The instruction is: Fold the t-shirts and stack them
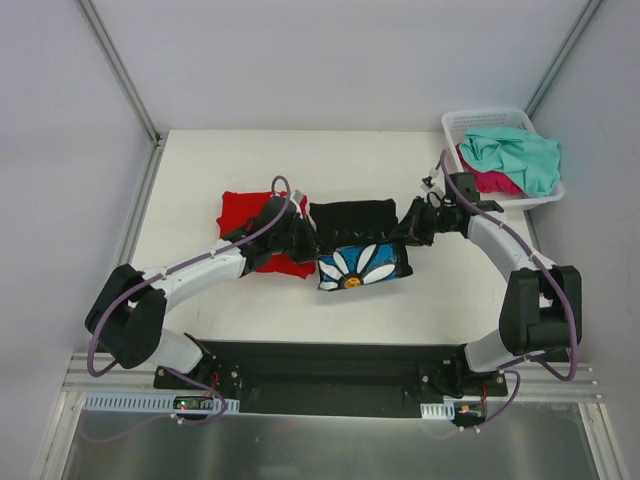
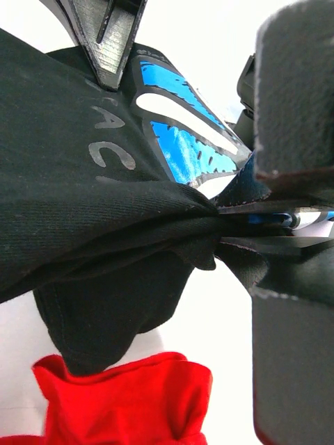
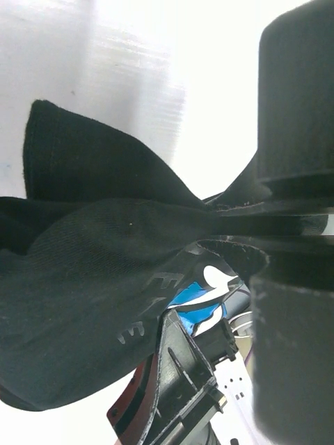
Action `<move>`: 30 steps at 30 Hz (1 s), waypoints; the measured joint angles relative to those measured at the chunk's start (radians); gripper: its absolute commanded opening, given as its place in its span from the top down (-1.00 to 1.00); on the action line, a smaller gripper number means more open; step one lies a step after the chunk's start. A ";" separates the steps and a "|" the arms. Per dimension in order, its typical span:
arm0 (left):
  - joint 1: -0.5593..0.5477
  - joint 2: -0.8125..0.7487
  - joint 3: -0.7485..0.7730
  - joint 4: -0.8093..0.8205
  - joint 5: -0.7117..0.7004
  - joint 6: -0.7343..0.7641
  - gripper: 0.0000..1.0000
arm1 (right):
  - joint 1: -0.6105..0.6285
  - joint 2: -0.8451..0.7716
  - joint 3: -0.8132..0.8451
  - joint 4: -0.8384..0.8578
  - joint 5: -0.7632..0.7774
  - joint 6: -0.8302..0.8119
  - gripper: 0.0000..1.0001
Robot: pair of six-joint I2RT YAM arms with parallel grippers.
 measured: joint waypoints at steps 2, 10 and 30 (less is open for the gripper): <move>0.014 0.002 0.027 -0.022 0.008 0.017 1.00 | 0.002 0.000 0.024 -0.009 0.002 -0.002 0.98; 0.072 0.031 0.156 -0.111 0.053 0.093 1.00 | 0.011 0.009 0.124 -0.050 0.009 -0.006 0.98; 0.365 0.051 0.331 -0.360 0.158 0.288 1.00 | 0.218 0.280 0.488 -0.084 0.050 0.024 0.98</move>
